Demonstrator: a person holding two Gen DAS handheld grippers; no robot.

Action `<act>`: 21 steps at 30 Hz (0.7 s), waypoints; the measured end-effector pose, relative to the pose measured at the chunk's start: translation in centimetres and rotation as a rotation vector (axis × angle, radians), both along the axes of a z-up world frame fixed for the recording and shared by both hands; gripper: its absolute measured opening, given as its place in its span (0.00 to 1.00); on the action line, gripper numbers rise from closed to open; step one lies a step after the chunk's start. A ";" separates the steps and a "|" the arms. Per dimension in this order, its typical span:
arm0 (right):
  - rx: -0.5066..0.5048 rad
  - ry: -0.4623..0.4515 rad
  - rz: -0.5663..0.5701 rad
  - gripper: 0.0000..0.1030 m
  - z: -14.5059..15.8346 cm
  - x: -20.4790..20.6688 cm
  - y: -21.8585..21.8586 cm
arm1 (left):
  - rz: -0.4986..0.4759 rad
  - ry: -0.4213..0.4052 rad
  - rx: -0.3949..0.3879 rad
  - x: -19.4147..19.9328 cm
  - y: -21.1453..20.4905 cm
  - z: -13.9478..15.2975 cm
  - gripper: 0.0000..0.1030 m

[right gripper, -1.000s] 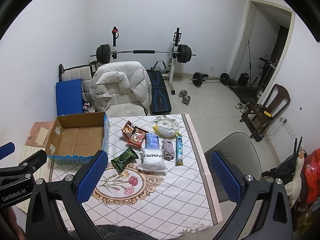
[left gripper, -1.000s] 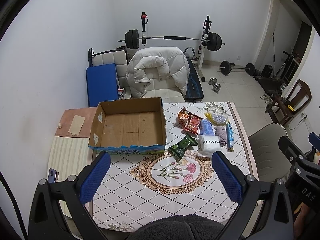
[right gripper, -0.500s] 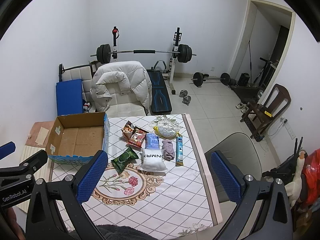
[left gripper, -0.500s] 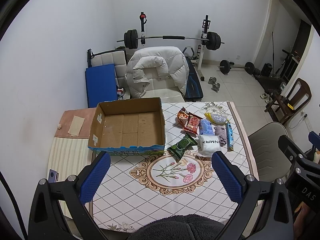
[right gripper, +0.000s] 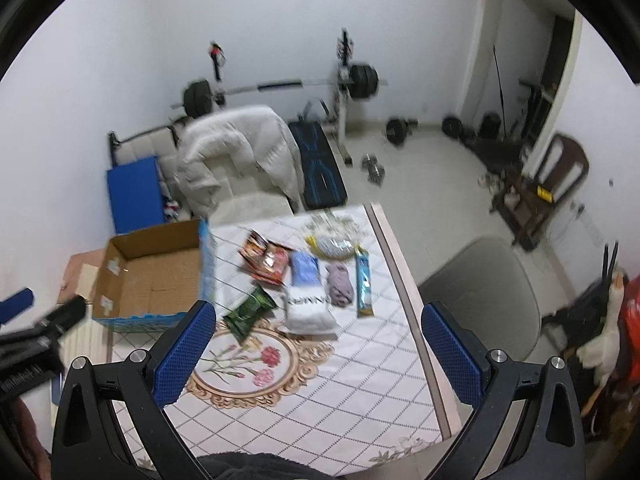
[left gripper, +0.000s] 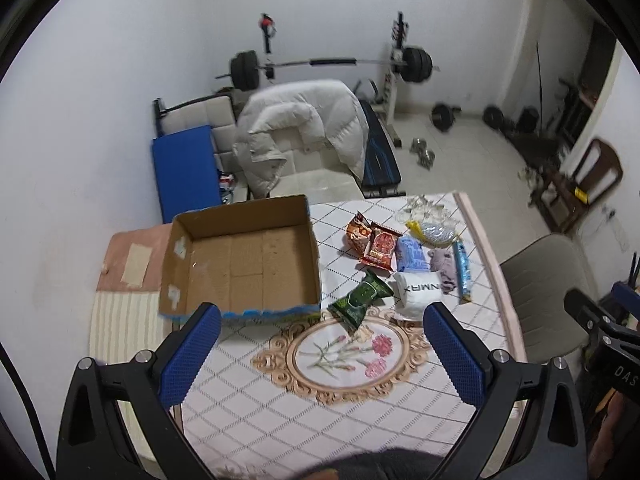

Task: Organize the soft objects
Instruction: 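Grasp the white NMAX pouch with the right gripper while the left gripper grasps the green snack bag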

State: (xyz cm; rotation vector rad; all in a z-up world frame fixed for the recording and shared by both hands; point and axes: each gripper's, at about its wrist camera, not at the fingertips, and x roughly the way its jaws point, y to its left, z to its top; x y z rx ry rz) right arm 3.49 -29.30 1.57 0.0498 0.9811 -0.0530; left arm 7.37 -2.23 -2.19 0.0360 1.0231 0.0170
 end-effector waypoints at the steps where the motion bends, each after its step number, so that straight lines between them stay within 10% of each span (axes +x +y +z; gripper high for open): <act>1: 0.025 0.049 -0.008 1.00 -1.9 2.0 -1.2 | -0.028 0.022 0.016 1.7 -0.6 -1.1 1.00; 12: 0.126 0.506 0.058 1.00 -29.0 17.7 -3.0 | -0.358 0.492 0.346 17.0 -8.3 -24.0 1.00; 21: 0.179 0.679 0.106 0.98 -40.4 21.7 1.4 | -0.469 0.690 0.393 19.9 -9.8 -33.1 1.00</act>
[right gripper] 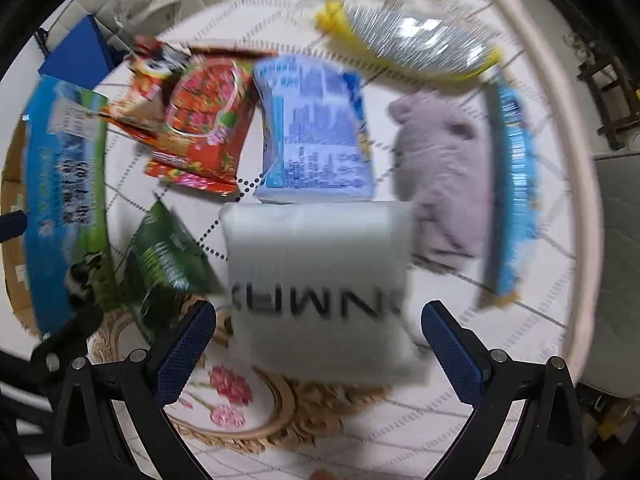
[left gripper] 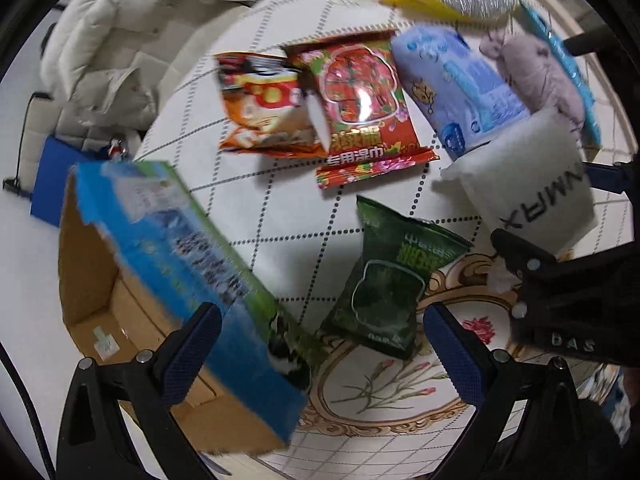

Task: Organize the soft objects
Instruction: 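Grasp the white NMAX pouch with the right gripper while the left gripper grasps the green snack bag, then carry the white pouch into the box and open the right gripper while the left releases the green bag there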

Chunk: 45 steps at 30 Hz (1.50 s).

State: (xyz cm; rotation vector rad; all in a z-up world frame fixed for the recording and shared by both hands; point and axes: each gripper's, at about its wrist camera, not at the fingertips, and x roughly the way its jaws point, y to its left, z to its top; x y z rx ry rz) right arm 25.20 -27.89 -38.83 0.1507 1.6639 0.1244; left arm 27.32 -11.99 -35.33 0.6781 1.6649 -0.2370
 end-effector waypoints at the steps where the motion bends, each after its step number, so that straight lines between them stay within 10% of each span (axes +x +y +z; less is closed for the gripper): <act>1: -0.009 0.021 -0.004 0.89 -0.8 -0.1 -0.3 | -0.013 0.008 0.004 0.3 -0.3 -0.6 1.00; 10: -0.010 0.113 -0.059 0.86 -1.8 -3.5 -5.9 | -0.120 0.224 0.016 -1.6 -3.0 -7.6 0.98; 14: -0.003 0.132 -0.059 0.88 -3.3 -3.2 -5.6 | 0.034 0.241 -0.028 -1.4 -2.2 -8.7 0.48; 19: -0.050 0.119 -0.078 0.73 -4.6 -3.8 -4.0 | 0.223 0.158 -0.114 -1.9 -0.7 -6.2 0.34; 25: 0.024 0.032 -0.062 0.69 1.8 -6.1 -1.8 | 0.403 -0.010 -0.285 -3.4 3.7 3.5 0.34; 34: 0.199 -0.174 0.135 0.69 15.6 -2.4 14.1 | 0.647 -0.185 -0.329 -1.2 22.0 14.0 0.34; 45: 0.112 -0.118 0.267 0.69 6.4 7.7 36.5 | 0.786 -0.070 -0.323 4.7 36.7 4.8 0.34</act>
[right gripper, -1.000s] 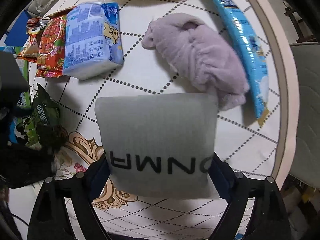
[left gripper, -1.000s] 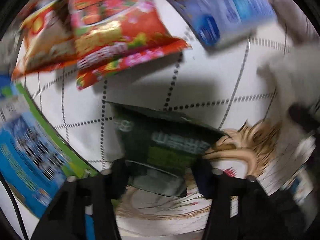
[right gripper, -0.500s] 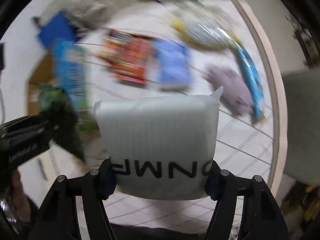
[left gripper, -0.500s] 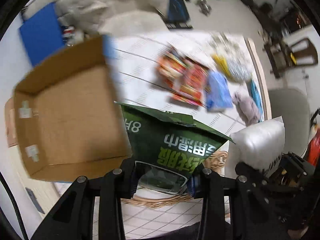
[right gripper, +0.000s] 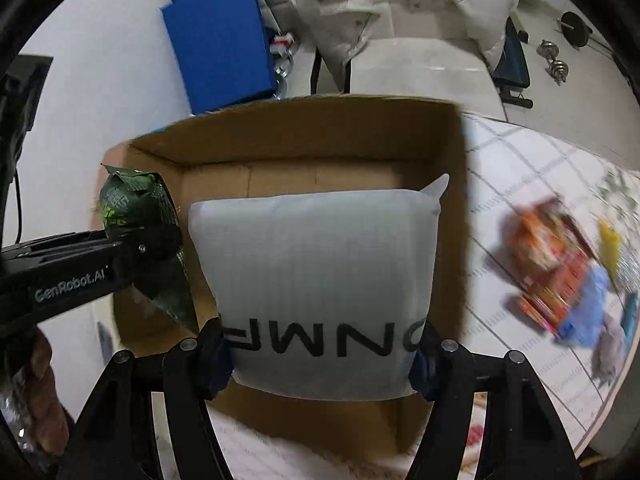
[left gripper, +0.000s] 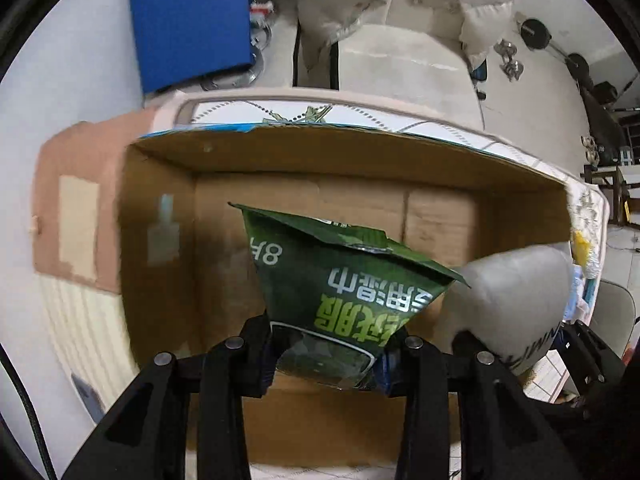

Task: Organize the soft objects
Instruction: 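Carry the white pouch into the box and open the right gripper while the left releases the green bag there, then move both grippers from the box back over the remaining items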

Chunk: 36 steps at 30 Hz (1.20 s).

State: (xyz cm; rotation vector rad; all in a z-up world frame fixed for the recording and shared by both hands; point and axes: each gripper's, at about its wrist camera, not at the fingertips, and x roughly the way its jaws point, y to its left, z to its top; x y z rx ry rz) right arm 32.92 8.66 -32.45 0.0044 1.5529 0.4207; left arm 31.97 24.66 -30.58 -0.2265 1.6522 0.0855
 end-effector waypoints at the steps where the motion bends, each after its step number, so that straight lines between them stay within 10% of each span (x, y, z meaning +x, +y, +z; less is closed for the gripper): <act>1: -0.012 0.003 0.004 0.69 -0.9 0.5 1.0 | -0.005 0.016 -0.012 0.3 0.7 -0.7 0.34; 15: -0.090 0.056 0.015 0.79 -6.2 2.6 4.7 | -0.022 0.110 -0.095 1.7 1.3 -4.3 0.45; 21: -0.107 0.009 0.016 0.95 -3.0 2.0 4.1 | -0.028 0.038 -0.043 1.0 1.7 -1.1 0.90; 36: -0.131 -0.161 -0.024 1.00 5.3 -6.3 -0.4 | 0.011 -0.223 0.094 -8.2 -0.3 8.0 0.98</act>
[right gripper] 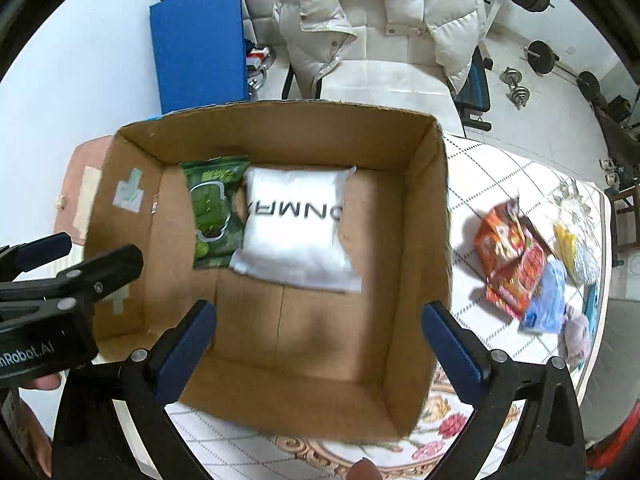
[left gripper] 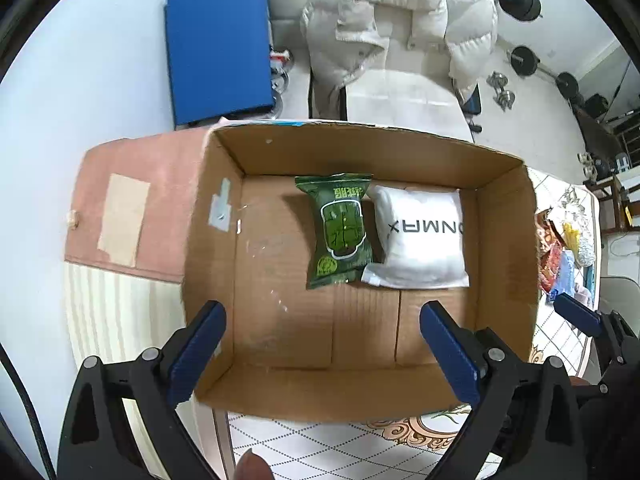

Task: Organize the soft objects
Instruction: 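Move both grippers from the box back over the remaining items, then grasp the red snack bag with the left gripper while the right gripper grasps the blue-white milk bag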

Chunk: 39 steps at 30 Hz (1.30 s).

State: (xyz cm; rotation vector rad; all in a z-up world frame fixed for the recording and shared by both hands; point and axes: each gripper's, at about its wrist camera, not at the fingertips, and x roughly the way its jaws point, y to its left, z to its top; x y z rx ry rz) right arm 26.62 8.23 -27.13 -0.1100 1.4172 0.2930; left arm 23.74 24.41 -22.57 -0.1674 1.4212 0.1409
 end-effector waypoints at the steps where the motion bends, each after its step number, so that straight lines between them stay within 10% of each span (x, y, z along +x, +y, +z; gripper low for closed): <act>1: -0.003 -0.014 -0.002 1.00 0.7 -0.7 -0.1 | 0.004 -0.011 0.006 -0.5 0.0 0.4 1.00; 17: 0.123 -0.056 -0.011 1.00 6.5 -8.7 -3.2 | 0.010 -0.142 0.044 -7.4 -3.5 6.5 1.00; 26: 0.146 -0.066 -0.207 1.00 8.0 -6.5 -18.7 | -0.180 -0.173 0.122 -2.7 -16.8 8.2 1.00; 32: 0.116 -0.010 -0.409 1.00 2.6 -0.9 -31.2 | -0.292 -0.031 0.072 4.4 -26.8 1.3 0.99; 39: 0.114 0.203 -0.429 0.88 -9.5 5.6 -34.7 | -0.316 0.069 0.116 9.0 -31.8 -5.3 0.95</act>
